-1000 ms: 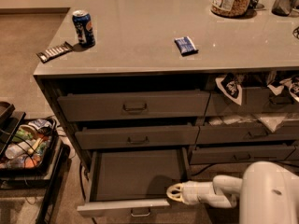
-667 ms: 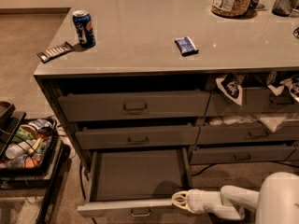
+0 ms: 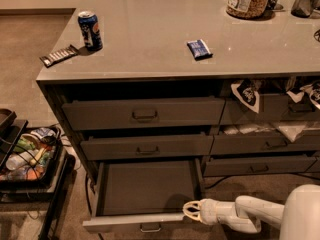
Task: Open bottom drawer
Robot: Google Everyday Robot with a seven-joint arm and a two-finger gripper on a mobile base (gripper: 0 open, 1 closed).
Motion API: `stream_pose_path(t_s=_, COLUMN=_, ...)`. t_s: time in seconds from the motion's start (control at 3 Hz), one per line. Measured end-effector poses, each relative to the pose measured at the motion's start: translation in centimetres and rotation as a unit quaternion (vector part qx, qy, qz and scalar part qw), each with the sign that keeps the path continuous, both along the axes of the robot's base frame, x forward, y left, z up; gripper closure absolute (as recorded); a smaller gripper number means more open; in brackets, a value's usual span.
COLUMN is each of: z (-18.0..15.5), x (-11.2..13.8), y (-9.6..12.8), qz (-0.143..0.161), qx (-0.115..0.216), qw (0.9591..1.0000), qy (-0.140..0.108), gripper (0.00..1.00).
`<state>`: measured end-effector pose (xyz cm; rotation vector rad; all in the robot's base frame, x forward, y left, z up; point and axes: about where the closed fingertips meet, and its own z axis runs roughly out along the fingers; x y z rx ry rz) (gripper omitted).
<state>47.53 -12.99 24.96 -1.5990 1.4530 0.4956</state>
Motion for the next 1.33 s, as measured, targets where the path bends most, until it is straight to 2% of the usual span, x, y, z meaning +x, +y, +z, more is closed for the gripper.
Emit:
stream_pose_path(t_s=0.33, z=2.9, x=1.8, y=0.7, qz=0.007, qx=-0.027, qw=0.9992, qy=-0.029, gripper=1.00)
stream_pose_path(t_s=0.67, z=5.5, x=3.0, y=0.7, qz=0.007, qx=-0.057, qw=0.9974, qy=-0.043, gripper=1.00)
stream_pose_path(t_s=1.0, z=7.9, x=3.3, y=0.0, qz=-0.002, qx=-0.084, qw=0.9946, qy=-0.060, gripper=1.00)
stream_pose_path(t_s=1.33, z=11.2, x=2.5, y=-1.8, qz=-0.021, qx=-0.088, qw=0.9917, qy=-0.091, gripper=1.00)
